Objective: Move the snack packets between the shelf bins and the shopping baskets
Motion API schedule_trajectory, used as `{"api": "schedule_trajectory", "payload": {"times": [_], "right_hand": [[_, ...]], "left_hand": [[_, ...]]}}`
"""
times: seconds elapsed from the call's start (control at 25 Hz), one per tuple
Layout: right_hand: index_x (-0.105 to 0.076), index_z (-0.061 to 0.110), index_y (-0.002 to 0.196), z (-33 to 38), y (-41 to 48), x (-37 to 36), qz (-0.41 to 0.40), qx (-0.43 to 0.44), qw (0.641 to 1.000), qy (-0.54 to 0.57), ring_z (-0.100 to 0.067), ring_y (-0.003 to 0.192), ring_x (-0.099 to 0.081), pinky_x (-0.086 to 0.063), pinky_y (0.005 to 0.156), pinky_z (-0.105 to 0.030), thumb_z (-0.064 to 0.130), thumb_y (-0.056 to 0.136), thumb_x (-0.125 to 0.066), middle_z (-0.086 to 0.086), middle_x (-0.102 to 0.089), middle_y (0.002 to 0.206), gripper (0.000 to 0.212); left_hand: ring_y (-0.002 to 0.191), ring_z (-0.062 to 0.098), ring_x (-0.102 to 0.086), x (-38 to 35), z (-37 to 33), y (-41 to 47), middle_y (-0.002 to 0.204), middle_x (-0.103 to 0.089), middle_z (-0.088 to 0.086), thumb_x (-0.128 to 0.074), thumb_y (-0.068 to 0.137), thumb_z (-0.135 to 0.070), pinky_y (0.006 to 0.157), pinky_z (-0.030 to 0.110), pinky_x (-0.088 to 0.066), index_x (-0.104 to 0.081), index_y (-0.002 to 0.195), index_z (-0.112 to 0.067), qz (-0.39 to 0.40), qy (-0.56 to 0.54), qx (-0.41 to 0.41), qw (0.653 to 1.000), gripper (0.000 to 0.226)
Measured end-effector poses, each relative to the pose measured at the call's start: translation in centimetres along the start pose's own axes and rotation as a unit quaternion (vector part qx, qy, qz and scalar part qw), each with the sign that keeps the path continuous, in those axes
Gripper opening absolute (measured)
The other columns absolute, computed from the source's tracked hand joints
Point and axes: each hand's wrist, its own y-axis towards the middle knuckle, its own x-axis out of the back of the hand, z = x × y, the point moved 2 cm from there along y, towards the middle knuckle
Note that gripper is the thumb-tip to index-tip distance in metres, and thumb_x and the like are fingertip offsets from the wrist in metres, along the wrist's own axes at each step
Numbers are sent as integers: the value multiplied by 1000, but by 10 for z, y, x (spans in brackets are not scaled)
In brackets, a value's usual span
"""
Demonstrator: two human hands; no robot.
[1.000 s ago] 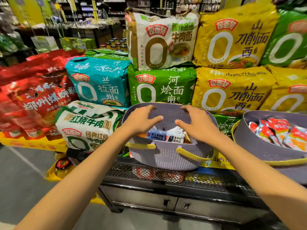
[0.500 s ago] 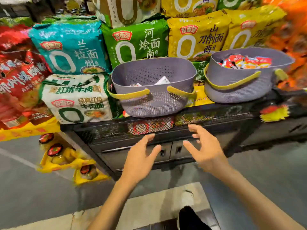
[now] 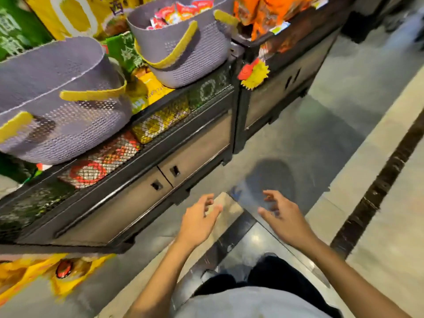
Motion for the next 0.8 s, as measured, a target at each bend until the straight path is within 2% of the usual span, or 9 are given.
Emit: {"api": "schedule_trajectory", "payload": {"times": [0.12, 0.2, 0.32, 0.52, 0.68, 0.8], "right_hand": [[-48, 19, 129, -60, -20, 38, -35, -85, 996, 22, -16, 94, -58, -46, 86, -31, 29, 88, -62, 0, -58, 117, 45], [-47, 19, 130, -98, -33, 66, -59, -134, 989, 35, -18, 94, -59, -46, 86, -32, 30, 88, -62, 0, -58, 118, 46], [-45, 21, 131, -148, -48, 107, -104, -183, 975, 68, -18, 95, -60, -47, 86, -31, 30, 89, -61, -1, -58, 120, 45], [-46, 18, 131, -206, -49, 179, -179, -247, 947, 105, -21, 98, -62, -46, 83, -29, 30, 90, -60, -3, -58, 122, 44], [-44, 18, 133, -253, -25, 239, -219, -294, 919, 148, -23, 103, -60, -47, 88, -30, 29, 91, -59, -4, -56, 124, 45], [-44, 19, 133, -297, 9, 296, -245, -313, 905, 154, -24, 104, -60, -49, 90, -35, 29, 91, -59, -3, -56, 125, 46]], "left_hand": [[99, 10, -56, -58, -48, 23, 121, -61, 3, -56, 94, -29, 83, 14, -38, -53, 127, -16, 61, 20, -32, 997, 36], [90, 8, -56, -102, -84, 36, 116, -61, 6, -57, 93, -24, 73, 9, -37, -55, 125, -13, 94, 32, -55, 994, 33], [98, 11, -56, -166, -128, 51, 118, -60, 4, -56, 94, -24, 79, 11, -36, -52, 128, -13, 143, 36, -62, 987, 36], [110, 19, -58, -242, -180, 77, 121, -60, 6, -55, 94, -24, 94, 26, -43, -52, 129, -12, 222, 65, -60, 971, 37], [102, 11, -55, -294, -222, 117, 115, -56, -3, -54, 95, -26, 84, 18, -39, -50, 131, -15, 259, 92, -53, 960, 39], [99, 10, -53, -351, -272, 169, 120, -57, 0, -52, 96, -27, 80, 15, -35, -48, 133, -15, 288, 127, -78, 946, 39]]}}
